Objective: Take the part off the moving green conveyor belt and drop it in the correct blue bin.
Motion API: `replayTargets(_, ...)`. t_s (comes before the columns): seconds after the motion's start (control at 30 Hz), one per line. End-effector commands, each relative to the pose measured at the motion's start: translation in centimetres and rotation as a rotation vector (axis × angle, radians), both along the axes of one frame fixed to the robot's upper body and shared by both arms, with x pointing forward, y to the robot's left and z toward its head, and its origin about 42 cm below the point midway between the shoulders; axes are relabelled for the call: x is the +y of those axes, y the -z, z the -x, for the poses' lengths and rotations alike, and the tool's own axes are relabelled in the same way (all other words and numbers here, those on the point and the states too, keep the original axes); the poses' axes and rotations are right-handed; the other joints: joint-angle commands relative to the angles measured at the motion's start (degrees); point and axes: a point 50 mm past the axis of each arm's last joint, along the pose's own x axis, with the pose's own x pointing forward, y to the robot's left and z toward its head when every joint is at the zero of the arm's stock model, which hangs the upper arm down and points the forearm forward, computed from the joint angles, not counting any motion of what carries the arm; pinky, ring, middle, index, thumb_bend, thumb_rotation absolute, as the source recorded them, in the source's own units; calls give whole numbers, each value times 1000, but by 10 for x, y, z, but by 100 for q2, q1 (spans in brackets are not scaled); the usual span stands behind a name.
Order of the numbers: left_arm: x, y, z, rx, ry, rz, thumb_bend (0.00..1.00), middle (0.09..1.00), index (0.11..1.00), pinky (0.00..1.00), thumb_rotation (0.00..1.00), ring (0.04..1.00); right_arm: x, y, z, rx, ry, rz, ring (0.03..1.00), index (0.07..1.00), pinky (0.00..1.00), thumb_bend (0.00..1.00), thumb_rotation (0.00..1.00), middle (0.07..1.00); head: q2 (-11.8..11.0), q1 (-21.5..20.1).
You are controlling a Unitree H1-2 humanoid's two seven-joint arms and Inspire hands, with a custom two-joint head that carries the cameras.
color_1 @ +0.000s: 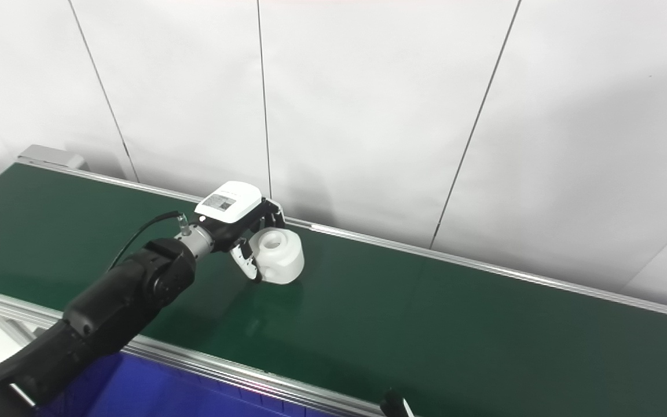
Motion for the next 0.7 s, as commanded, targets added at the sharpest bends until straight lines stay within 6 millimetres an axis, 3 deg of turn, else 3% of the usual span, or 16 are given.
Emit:
replayTargets(0.0, 8, -50, 2, -78, 15, -12, 522, 454, 501, 339, 0, 408, 5, -13, -1, -73, -10, -35, 950, 944, 898, 928, 949, 957, 83, -52)
replayTargets(0.13, 0, -95, 26, -103, 50, -17, 523, 462, 502, 364, 0, 435, 8, -20, -1, -92, -2, -47, 948, 947, 906, 925, 946, 956, 361, -117)
replayTargets(0.27, -9, -113, 52, -124, 71, 23, 523, 468, 499, 362, 0, 429, 8, -27, 0, -111, -3, -65, 964, 961, 942, 949, 959, 967, 553, -63)
replayTargets(0.37, -13, -114, 75, -139, 81, 84, 521, 445, 508, 338, 0, 401, 7, -34, 1, -138, -1, -67, 963, 968, 946, 947, 979, 967, 873, 67)
replayTargets(0.47, -16, -111, 95, -144, 72, 114, 521, 444, 511, 339, 0, 403, 4, -42, 1, -162, -2, -76, 967, 985, 943, 949, 998, 974, 1009, 167)
replayTargets(0.6, -21, -93, 132, -132, 58, 193, 519, 433, 515, 321, 0, 384, -5, -56, 0, -182, 8, -69, 973, 990, 955, 957, 1000, 977, 1447, 459)
replayTargets(0.67, -23, -83, 148, -135, 64, 223, 520, 443, 513, 319, 0, 383, -9, -61, -2, -187, 14, -84, 952, 974, 934, 935, 984, 955, 1495, 485)
